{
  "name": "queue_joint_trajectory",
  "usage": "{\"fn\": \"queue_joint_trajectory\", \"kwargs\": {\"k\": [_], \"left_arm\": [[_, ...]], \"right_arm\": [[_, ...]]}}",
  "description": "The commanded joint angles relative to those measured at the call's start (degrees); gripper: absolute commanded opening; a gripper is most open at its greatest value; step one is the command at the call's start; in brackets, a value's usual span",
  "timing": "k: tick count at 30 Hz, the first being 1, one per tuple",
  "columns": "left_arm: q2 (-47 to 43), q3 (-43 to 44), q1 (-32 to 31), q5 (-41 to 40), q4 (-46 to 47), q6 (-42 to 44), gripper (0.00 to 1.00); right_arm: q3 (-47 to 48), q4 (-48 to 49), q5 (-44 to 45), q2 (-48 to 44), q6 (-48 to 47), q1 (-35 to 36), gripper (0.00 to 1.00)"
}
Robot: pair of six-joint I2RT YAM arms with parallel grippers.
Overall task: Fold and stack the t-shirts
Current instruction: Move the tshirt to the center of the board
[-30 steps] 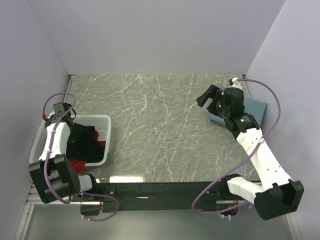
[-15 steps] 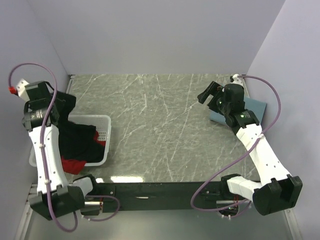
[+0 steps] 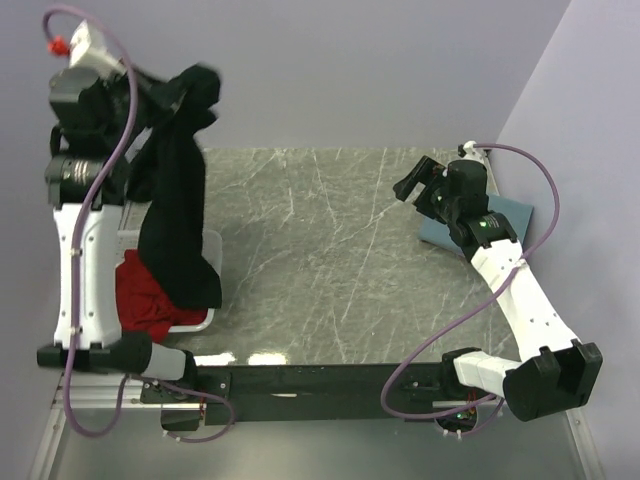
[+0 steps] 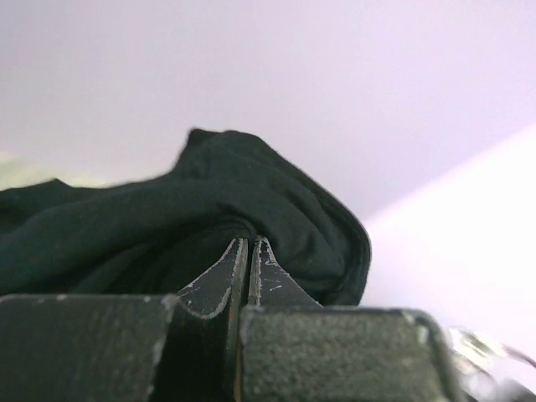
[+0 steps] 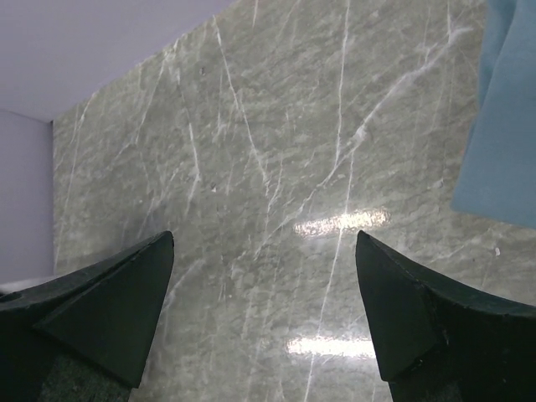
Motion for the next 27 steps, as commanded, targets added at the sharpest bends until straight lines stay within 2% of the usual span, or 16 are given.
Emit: {"fn": "queue_joint_trajectory", "kwargs": {"k": [1,4,5,8,12,14,15,17,18,19,22,24,27], "left_arm": [[3.97,11.62,-4.99,11.10,10.11,-3.15,0.00],[6.27,14.80,-8.42,15.14,20.37,-8.86,0.01],[6.27,13.58,-9.12,16.11,25.89,-12.01,0.01],[5.84,9.80,-11.58,17.79,33.12,-16.33,0.01],[5.22,2.43,-13.34,18.15,31.85,-16.26,0.01],[3.99,-5.12,-13.70,18.32,30.96,-14.69,0.01],[3.73,-7.76,-13.87,17.89,27.65,-14.59,0.07],[3.81,-15.67,-14.14,16.83,23.68,-13.90,0.34],[4.25,-17.70,-14.23,15.52,15.30,-13.28,0.69],[5.64,-21.20,-14.40,13.68,11.31,-11.27,0.73],[6.89,-27.71,-15.98,9.02,1.72,-6.52,0.76],[6.19,-30.45,-17.74,5.07,0.20,-4.05,0.79],[5.04,-35.02,-18.36,4.44,0.19,-3.34,0.80]], "right_arm": [[3.04,0.33,-0.85,-0.27,-0.66,-0.41,0.94],[2.51,-0.20,-0.06,-1.06,-0.84,-0.41,0.94],[2.33,-0.20,0.03,-1.67,-0.84,-0.50,0.94],[1.63,-0.47,0.47,-2.64,-0.66,-0.41,0.94],[1.19,-0.73,0.47,-3.08,-0.57,-0.59,0.94],[1.28,-1.43,0.47,-3.08,-0.75,-0.50,0.94],[1.10,-1.69,0.47,-3.17,-0.84,-0.50,0.94],[0.93,-2.13,1.79,-3.43,-1.10,-0.50,0.94],[0.58,-2.40,1.87,-3.52,-1.36,-0.59,0.94],[0.31,-2.66,2.31,-3.61,-1.54,-0.59,0.94],[-0.74,-3.10,2.40,-3.61,-2.59,-0.59,0.95],[-1.88,-3.36,2.05,-3.26,-3.12,-0.50,0.95],[-3.81,-2.84,0.74,-2.03,-3.82,-0.50,0.94]]}}
